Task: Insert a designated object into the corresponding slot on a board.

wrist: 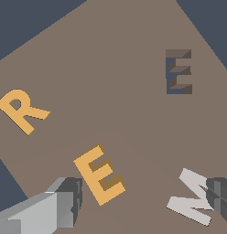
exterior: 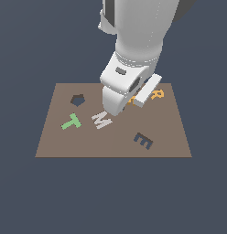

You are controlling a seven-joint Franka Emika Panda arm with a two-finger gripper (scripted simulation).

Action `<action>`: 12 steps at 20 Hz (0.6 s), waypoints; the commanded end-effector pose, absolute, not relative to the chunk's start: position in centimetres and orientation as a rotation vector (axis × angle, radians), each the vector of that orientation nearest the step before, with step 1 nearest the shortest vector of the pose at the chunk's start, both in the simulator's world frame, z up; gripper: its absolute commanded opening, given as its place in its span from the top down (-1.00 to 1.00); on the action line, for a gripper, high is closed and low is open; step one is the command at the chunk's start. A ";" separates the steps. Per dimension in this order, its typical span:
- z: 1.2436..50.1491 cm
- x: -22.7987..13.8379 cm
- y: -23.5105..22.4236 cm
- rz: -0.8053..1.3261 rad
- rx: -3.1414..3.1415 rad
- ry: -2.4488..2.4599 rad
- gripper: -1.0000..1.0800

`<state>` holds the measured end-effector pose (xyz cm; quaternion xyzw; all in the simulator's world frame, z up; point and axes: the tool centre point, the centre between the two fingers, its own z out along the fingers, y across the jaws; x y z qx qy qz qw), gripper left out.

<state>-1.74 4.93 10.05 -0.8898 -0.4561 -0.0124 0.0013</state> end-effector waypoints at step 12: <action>6.1 -4.6 5.8 -0.010 -2.427 -1.991 -0.92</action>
